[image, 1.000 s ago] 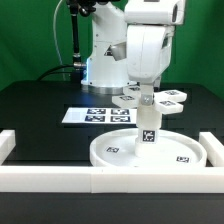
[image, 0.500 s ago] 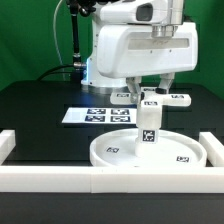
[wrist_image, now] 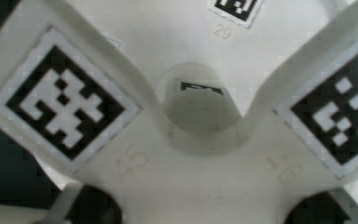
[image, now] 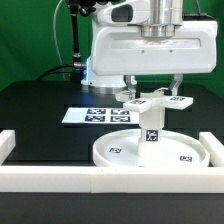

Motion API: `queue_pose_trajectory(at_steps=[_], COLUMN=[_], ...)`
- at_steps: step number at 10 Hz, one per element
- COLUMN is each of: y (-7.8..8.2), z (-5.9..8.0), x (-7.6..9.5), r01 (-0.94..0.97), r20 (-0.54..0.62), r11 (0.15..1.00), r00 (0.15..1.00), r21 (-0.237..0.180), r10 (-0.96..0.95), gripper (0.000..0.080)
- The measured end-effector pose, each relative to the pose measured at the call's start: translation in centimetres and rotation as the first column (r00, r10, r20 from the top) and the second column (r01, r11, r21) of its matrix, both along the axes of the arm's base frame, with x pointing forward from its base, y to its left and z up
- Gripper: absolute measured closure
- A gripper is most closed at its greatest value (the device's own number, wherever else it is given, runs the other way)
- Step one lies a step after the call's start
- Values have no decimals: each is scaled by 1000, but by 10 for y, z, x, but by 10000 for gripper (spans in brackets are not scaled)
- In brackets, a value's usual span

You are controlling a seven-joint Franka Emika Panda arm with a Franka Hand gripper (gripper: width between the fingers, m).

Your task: Assemble round table

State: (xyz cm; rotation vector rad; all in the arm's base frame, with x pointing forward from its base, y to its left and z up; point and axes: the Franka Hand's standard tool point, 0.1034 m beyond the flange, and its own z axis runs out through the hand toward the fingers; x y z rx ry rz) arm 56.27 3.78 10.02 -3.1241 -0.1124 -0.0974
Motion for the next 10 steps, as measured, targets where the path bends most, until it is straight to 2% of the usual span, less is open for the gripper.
queue_pose_trajectory(at_steps=[5,8,9,10], y=[0,-1,0,0], z=[0,0,0,0], x=[0,-1,-1,-1], r01=[323,587,684,722], r20=[-10,-20,-33,-35], r11=[946,808,725,686], r00=[946,810,729,690], r21=[28,59,75,86], r10=[-323,-587,-684,-723], gripper=[358,358,358,358])
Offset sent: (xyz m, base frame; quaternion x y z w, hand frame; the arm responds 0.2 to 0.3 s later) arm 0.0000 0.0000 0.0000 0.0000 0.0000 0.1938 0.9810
